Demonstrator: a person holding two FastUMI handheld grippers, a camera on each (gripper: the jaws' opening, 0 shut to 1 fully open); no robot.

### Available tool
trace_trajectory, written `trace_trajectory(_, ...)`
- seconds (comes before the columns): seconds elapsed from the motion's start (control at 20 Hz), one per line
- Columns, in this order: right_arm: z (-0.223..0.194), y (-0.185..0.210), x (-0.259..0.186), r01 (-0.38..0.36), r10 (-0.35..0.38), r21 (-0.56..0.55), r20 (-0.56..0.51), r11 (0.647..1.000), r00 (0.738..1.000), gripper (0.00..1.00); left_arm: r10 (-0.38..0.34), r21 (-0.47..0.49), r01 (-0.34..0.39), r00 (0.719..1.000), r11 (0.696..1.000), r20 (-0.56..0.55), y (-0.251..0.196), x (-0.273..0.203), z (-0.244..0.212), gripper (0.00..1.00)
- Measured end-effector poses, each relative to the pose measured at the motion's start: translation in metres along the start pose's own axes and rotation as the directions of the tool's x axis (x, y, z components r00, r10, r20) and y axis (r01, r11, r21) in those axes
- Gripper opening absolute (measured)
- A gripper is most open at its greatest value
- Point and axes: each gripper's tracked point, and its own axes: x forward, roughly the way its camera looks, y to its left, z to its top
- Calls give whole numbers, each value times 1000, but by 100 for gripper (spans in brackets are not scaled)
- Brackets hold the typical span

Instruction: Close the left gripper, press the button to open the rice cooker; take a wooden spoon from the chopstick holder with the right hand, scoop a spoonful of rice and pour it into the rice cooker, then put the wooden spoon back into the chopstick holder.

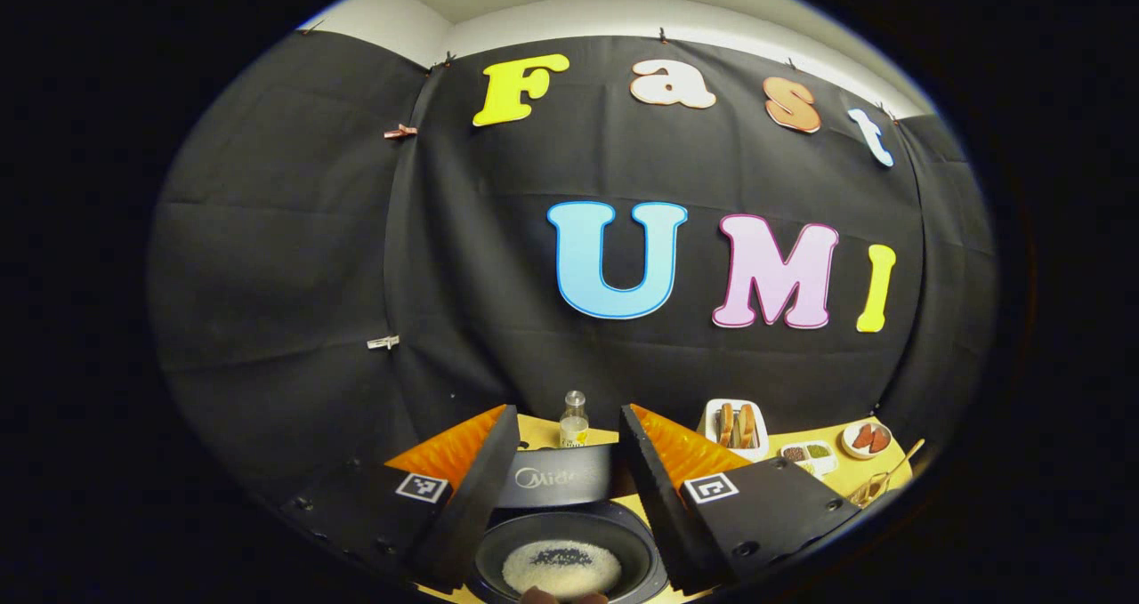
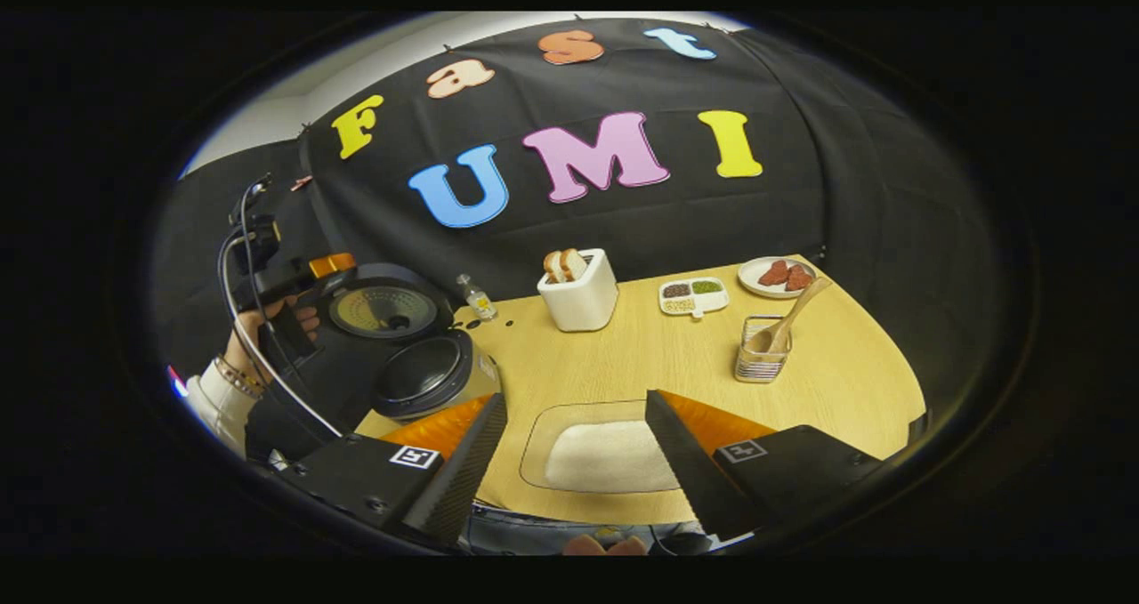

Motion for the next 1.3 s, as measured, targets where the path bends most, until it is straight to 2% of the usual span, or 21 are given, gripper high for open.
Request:
trace_trajectory(0.5, -9, 7, 3, -18, 18, 5, -20, 1000, 1000, 97, -11, 37, 14, 997, 999, -75, -19, -77, -99, 82)
trace_trajectory(0.75, -12, 4, 3, -12, 12, 4, -23, 1000, 1000, 97, -17, 6, 18, 985, 1000, -171, -22, -87, -149, 84)
trace_trajectory(1.15, -20, 2, 3, -7, 8, 12, -38, 1000, 999, 98, -13, 32, 23, 955, 999, -298, -24, -93, -211, 84)
trace_trajectory(1.3, -22, 1, 4, -6, 7, 19, -42, 1000, 999, 98, -1, 23, 7, 965, 1000, -260, -23, -96, -207, 84)
